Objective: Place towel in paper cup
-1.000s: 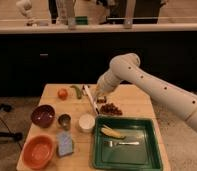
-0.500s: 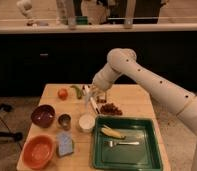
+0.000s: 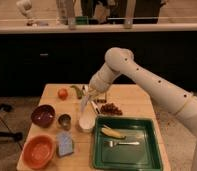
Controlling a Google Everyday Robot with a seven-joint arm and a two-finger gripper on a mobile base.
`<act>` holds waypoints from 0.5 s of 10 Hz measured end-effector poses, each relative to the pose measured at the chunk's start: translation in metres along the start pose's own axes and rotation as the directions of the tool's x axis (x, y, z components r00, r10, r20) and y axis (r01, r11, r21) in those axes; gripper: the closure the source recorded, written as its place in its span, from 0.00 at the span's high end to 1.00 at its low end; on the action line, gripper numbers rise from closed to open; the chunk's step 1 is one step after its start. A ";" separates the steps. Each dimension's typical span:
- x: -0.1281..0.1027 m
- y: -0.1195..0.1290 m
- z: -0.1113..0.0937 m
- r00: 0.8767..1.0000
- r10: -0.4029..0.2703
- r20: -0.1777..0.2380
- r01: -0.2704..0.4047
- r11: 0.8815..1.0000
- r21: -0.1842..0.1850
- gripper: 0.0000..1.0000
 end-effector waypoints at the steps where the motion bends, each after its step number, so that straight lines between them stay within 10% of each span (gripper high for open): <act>1: -0.008 0.001 0.001 1.000 -0.007 0.005 0.007 1.000 -0.002 0.00; 5: -0.048 0.011 0.001 1.000 -0.019 0.011 0.019 1.000 -0.011 0.00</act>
